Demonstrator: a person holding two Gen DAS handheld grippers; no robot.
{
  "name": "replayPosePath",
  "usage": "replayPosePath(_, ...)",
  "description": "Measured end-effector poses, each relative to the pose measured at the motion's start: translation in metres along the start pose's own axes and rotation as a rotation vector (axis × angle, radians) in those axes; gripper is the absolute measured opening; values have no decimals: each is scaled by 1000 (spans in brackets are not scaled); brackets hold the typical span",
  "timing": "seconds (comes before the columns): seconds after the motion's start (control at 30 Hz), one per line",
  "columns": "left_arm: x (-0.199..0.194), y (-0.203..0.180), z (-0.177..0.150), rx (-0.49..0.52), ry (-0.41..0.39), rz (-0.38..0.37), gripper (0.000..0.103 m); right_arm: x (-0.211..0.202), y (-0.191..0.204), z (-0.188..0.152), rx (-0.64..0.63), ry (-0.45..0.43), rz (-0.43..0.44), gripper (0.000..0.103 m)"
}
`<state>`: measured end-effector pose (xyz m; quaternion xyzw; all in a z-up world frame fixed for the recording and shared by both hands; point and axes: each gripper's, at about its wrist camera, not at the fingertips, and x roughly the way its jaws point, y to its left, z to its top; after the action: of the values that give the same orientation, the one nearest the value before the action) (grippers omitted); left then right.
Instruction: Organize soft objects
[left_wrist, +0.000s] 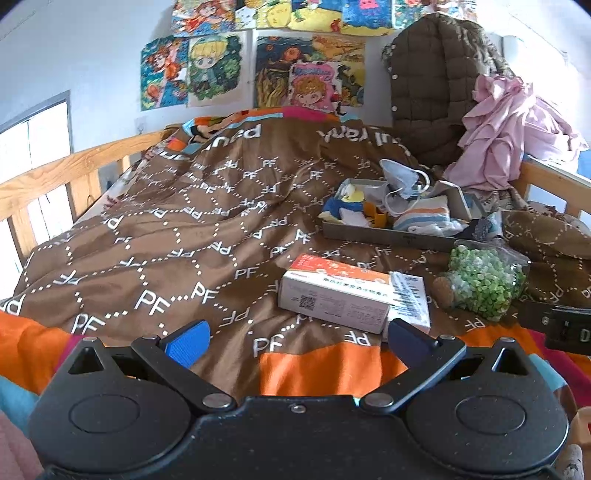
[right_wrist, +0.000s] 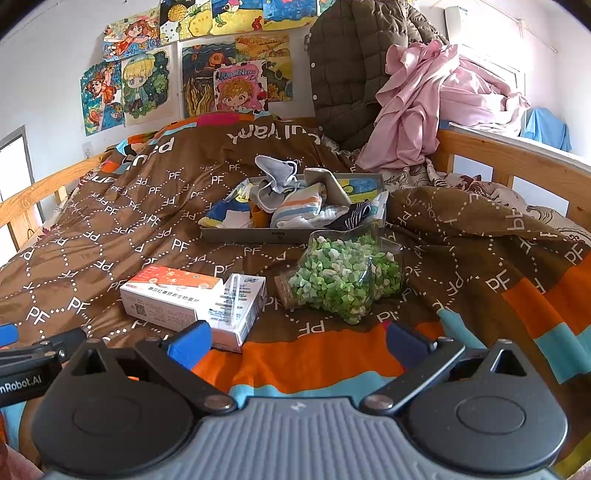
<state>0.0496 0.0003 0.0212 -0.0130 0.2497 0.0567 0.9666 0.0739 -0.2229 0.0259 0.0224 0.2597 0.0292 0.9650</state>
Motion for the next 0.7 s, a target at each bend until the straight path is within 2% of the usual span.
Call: replayPosePath(0.7,-1,-1,0,14,-7,5,102,2,0,-5,-2,9,-1,103)
